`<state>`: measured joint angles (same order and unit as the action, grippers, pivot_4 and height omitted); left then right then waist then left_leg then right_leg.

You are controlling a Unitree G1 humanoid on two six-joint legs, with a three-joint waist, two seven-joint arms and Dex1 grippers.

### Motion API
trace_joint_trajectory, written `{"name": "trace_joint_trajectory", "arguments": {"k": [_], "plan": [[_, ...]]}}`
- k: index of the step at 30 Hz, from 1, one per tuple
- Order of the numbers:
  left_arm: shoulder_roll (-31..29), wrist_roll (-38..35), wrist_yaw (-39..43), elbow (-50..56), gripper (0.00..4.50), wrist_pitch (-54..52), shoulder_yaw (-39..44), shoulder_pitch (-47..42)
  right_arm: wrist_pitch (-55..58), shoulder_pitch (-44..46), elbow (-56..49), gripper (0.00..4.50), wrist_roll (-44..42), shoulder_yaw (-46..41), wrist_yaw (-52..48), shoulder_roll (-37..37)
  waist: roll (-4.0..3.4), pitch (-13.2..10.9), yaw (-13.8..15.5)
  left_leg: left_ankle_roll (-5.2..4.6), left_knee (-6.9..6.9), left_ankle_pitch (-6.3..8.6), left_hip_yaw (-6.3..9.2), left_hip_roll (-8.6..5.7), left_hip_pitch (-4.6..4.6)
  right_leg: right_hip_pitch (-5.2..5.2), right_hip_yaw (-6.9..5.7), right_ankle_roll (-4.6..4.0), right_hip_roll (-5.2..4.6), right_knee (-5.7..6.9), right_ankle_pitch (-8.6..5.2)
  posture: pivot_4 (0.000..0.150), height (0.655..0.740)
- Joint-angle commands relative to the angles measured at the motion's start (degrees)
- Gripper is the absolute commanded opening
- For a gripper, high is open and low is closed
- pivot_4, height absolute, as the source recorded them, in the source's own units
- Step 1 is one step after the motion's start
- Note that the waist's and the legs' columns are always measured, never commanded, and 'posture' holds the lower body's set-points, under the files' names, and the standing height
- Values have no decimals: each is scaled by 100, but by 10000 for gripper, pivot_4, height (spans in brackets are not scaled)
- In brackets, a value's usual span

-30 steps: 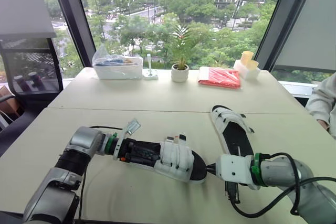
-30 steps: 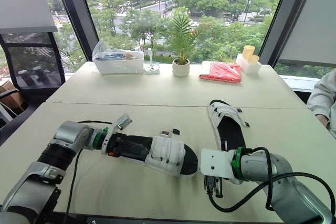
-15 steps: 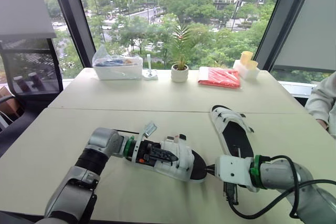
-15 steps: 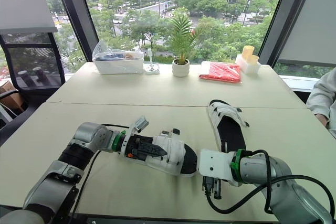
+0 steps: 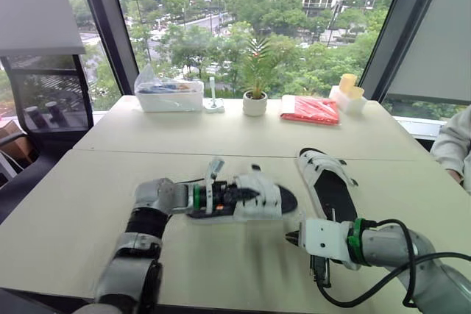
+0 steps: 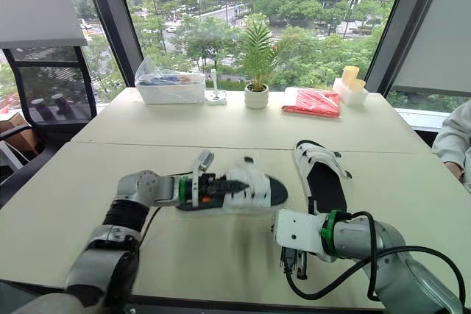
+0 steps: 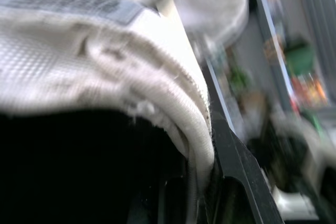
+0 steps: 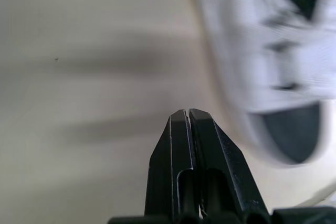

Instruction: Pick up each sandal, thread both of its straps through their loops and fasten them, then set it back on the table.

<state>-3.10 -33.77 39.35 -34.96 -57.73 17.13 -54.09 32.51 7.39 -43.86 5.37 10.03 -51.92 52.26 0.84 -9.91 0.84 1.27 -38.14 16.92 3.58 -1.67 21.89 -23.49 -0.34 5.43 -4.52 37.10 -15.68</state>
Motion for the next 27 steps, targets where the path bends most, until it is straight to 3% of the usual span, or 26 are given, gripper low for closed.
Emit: {"name": "trace_joint_trajectory", "arguments": {"k": [1, 5, 9, 17, 20, 26, 27], "plan": [[476, -134, -1306, -78, 1093, 1576, 748, -464, -17, 127, -114, 0, -45, 0, 50, -58, 0, 0, -3, 15, 1, -8, 0, -5, 1, -1, 0, 2, -3, -2, 1, 1500, 7374], [1154, 459, -3077, -1022, 1093, 4327, 1034, -893, -108, 269, 76, 0, -47, 53, 32, -66, 2, -1, -2, 18, 3, -9, -6, -30, 10, -13, 0, 15, -19, -6, 6, 1500, 7374], [1424, 560, -3951, -2054, 1093, 5924, 1250, -1299, -128, 361, 137, 0, -67, 107, 9, -79, 4, -2, 2, 24, 3, -13, -7, -48, 19, -15, 2, 27, -27, -13, 12, 1500, 7374], [1511, 483, -4232, -3060, 1093, 6979, 1399, -1417, -79, 443, 143, 0, -127, 136, -29, -57, 5, -2, 1, 27, -5, -17, -14, -59, 57, -51, 2, 42, -30, -11, 21, 1500, 7374], [1529, 470, -4147, -3150, 12585, 6920, 1367, -1295, -29, 493, 126, 0, -150, 188, -5, -100, 4, -1, -3, 26, -5, -17, -14, -59, 55, -50, 1, 42, -28, -9, 21, 1500, 7374], [1444, 880, -3219, -2624, 43020, 6425, 665, -877, 15, 528, 134, 0, -128, 279, 40, -167, 3, 1, -7, 26, -8, -18, -14, -60, 54, -50, 1, 42, -27, -4, 21, 1500, 7374], [1399, 987, -2917, -2380, 44089, 6302, 444, -743, 25, 532, 142, 0, -135, 286, 41, -181, 3, 1, -8, 26, -8, -18, -14, -60, 54, -50, 1, 42, -27, -4, 21, 1500, 7374]]}}
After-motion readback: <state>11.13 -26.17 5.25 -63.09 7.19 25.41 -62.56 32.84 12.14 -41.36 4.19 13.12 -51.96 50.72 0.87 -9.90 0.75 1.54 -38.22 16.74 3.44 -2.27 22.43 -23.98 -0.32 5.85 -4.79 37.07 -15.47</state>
